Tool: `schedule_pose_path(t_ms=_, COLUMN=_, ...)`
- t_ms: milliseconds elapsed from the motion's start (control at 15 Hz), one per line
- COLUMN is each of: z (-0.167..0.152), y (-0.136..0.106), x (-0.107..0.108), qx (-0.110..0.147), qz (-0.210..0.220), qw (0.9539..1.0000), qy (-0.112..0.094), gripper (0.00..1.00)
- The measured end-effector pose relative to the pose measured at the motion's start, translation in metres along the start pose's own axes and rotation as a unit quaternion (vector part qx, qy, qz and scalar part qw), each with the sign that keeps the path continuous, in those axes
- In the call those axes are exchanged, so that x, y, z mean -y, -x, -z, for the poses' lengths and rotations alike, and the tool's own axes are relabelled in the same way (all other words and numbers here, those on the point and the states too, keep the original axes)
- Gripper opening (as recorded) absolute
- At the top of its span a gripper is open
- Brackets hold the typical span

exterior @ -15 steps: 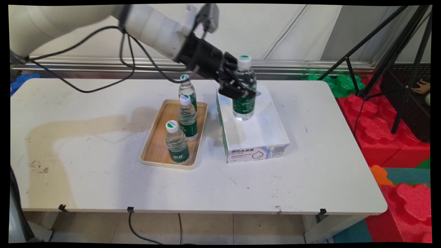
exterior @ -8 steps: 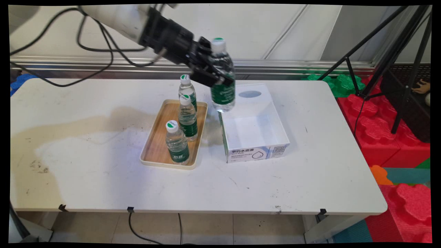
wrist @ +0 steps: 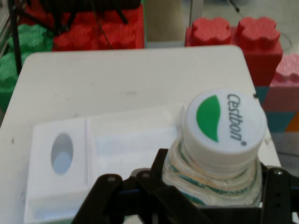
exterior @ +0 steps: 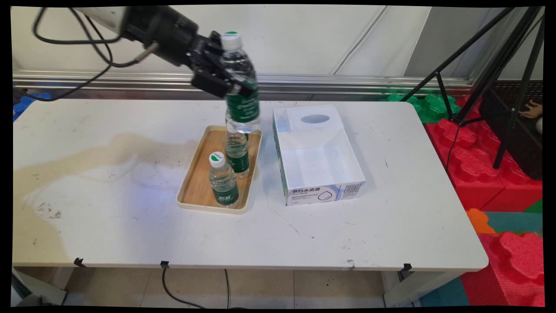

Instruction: Place the picked object on the tray

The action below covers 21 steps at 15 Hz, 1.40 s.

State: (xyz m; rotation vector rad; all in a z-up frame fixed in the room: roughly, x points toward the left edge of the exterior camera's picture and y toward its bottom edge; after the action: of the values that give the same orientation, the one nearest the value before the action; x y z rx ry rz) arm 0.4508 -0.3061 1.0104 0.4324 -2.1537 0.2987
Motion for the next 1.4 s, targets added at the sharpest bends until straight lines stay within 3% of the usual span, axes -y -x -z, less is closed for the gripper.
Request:
schedule_pose_path(t_ms=267, z=0.031, y=0.014, x=0.0, qx=0.029, qz=-0.003, qw=0.9996, qy=-0.005, gripper=0.0)
schedule_pose_path(t_ms=667, z=0.054, y=0.04, x=-0.001, qx=0.066, qz=0.002, qw=0.9978, qy=-0.01, gripper=0.0)
schedule_pose_path(t_ms=1400, z=0.03, y=0.11, x=0.012, qx=0.099, qz=0.033, qw=0.9937, qy=-0.04, gripper=0.0)
